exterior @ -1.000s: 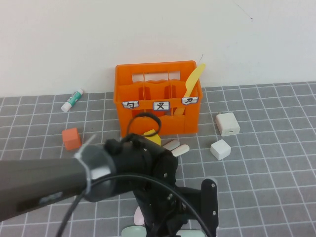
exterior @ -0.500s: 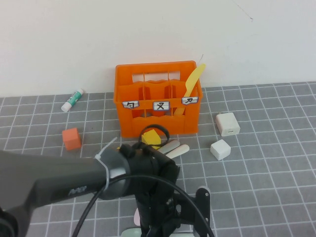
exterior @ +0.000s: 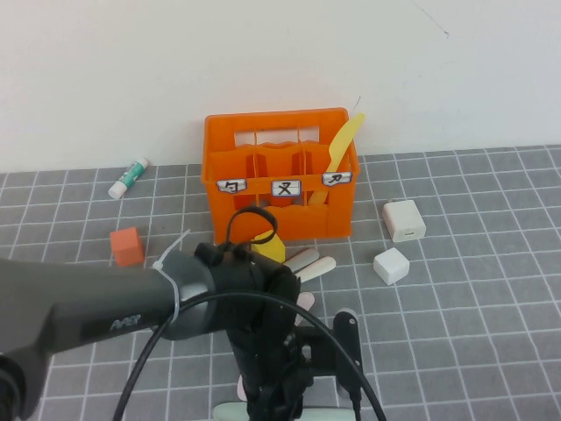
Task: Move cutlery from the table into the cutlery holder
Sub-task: Pick up the spoon, then place the spoon on the box, then pick up the spoon
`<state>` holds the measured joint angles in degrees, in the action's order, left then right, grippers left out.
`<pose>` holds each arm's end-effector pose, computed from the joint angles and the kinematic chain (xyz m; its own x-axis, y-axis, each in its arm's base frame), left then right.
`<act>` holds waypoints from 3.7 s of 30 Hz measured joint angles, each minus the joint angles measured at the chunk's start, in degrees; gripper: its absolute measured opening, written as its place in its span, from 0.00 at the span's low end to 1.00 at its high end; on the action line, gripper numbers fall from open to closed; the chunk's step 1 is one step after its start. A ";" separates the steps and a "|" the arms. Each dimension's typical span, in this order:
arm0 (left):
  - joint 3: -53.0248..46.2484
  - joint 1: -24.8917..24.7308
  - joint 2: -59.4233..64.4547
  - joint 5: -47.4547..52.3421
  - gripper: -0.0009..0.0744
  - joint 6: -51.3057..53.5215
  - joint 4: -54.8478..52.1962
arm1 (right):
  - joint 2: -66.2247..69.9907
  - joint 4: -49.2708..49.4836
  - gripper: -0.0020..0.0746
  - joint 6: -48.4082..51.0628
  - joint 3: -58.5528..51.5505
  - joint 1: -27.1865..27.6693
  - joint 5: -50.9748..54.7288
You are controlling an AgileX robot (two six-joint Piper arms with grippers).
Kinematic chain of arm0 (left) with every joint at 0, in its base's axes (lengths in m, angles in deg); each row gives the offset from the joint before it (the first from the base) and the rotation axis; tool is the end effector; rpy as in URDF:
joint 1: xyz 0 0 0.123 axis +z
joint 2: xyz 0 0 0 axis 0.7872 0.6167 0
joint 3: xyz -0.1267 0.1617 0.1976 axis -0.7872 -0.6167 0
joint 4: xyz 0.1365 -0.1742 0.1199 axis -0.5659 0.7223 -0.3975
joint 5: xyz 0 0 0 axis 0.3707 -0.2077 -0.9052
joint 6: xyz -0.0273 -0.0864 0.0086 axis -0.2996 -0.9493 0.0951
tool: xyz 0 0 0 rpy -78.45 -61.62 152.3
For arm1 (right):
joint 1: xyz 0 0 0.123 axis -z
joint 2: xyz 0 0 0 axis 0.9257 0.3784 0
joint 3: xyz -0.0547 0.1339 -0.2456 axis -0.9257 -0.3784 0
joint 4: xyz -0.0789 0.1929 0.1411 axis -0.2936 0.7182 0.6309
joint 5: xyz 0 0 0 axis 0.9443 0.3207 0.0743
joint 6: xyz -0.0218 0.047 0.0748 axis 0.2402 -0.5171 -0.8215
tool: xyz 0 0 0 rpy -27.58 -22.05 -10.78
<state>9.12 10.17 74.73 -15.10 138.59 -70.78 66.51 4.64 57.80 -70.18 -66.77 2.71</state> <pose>0.2529 -0.2394 0.1314 -0.0572 0.9847 -0.1646 0.9982 0.0589 0.0055 0.0535 -0.0013 0.1748 -0.2549 -0.0357 -0.9663 0.0119 0.9991 -0.0400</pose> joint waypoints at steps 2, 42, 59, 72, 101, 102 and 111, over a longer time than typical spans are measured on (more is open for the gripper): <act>-0.24 0.22 -0.94 0.25 0.15 -1.13 0.00 | 0.00 0.00 0.02 0.00 0.00 0.00 0.00; -0.81 13.70 -11.00 -85.04 0.15 -25.36 32.12 | 0.00 0.00 0.02 0.00 0.00 0.00 0.00; -0.81 13.70 1.95 -94.56 0.15 -43.64 17.56 | 0.00 0.00 0.02 0.00 0.00 0.00 0.00; -0.81 13.70 5.28 -95.60 0.21 -45.23 17.43 | 0.00 0.00 0.02 0.00 0.00 0.00 0.00; -12.04 13.78 -37.99 -54.95 0.02 -12.04 32.08 | 0.00 0.00 0.02 0.00 0.00 0.00 0.00; -14.33 13.78 -41.08 -54.80 0.02 -12.23 32.08 | 0.00 0.00 0.02 0.00 0.00 0.00 0.00; -27.02 13.78 -61.76 -44.16 0.01 -13.24 32.07 | 0.00 0.00 0.02 0.00 0.00 0.00 0.00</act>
<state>-17.90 23.95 12.97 -59.26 125.35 -38.72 66.51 4.64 57.80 -70.18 -66.77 2.71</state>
